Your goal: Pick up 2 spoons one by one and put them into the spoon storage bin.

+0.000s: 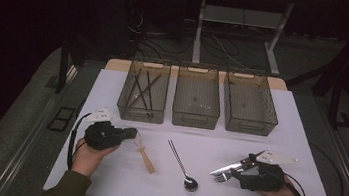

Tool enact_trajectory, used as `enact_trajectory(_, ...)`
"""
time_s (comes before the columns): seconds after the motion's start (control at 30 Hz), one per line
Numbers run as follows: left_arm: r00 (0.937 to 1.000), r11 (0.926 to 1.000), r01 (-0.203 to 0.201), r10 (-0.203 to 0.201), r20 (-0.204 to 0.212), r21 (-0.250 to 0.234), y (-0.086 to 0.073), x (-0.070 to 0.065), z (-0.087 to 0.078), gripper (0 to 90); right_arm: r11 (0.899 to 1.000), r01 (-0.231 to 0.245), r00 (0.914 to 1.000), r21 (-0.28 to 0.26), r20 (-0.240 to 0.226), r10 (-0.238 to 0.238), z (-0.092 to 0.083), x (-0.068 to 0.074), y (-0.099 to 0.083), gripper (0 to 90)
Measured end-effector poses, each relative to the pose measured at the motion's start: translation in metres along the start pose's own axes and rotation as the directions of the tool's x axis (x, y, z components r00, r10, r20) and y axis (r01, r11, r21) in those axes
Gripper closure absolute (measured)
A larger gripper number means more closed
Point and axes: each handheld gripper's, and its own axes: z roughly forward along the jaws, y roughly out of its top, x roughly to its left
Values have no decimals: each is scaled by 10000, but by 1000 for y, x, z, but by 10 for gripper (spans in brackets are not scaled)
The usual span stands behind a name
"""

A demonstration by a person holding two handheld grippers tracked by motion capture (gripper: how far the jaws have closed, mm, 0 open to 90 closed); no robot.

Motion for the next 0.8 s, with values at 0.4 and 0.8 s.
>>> enact_trajectory(0.4, 9997, 9989, -229, 226, -79, -417, 15, -1, 0, 857, 9999, 127, 9999, -29, -98, -127, 1, 1, 0, 123)
enact_trajectory(0.8, 9994, 9963, -331, 335, 35, -795, 34, -1, 14, 857, 10000, 55, 10000, -51, -51, -56, 1, -1, 0, 122)
